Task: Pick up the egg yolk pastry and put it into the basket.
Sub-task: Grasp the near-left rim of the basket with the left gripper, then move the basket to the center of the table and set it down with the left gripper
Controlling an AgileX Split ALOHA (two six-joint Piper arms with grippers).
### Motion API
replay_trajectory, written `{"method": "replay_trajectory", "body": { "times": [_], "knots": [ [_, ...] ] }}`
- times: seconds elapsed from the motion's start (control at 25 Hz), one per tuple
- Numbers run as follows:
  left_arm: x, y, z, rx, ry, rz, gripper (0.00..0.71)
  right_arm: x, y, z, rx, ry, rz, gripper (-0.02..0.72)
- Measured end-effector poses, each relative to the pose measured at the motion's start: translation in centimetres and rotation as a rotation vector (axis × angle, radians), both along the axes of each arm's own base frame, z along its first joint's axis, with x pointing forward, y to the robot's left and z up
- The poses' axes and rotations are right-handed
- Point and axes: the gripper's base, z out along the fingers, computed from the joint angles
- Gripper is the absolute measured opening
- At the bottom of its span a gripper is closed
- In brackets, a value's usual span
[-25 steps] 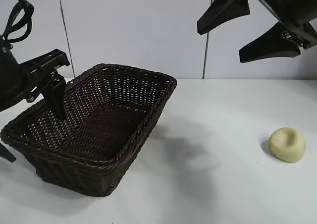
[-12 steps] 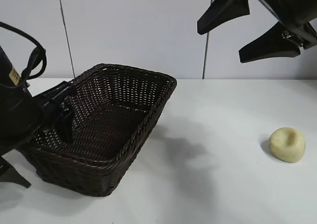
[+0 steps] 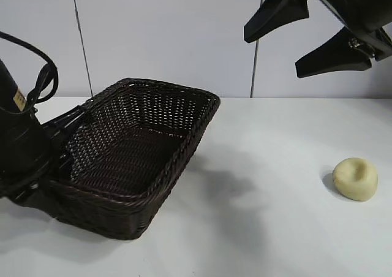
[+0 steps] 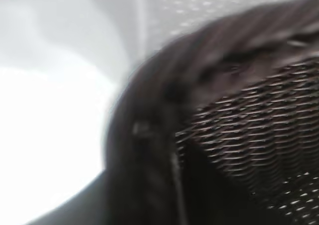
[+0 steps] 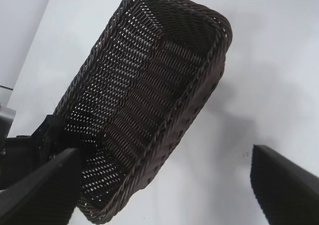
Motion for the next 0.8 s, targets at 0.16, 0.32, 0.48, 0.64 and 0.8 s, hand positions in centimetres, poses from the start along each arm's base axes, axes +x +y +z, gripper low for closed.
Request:
{"method": "replay_trajectory", "body": {
  "times": [0.16,0.32,0.48,0.64,0.8],
  "knots": [
    [0.1,0.9,1.0,0.002,-0.016,0.003,0.103,0.0,0.0,0.0,0.0,0.001,0.001,0.654],
    [0.0,1.9,2.6,0.024,-0.029,-0.04,0.103,0.0,0.0,0.0,0.0,0.002,0.002,0.654],
    [0.3,2.7,4.0,0.037,-0.054,-0.097,0.103,0.0,0.0,0.0,0.001,0.002,0.003,0.654],
    [1.1,3.0,4.8,0.005,-0.079,-0.185,0.103,0.0,0.0,0.0,0.0,0.002,0.003,0.654],
    [1.5,3.8,5.0,-0.036,-0.087,-0.293,0.103,0.0,0.0,0.0,-0.004,0.002,0.005,0.654]
  ]
}}
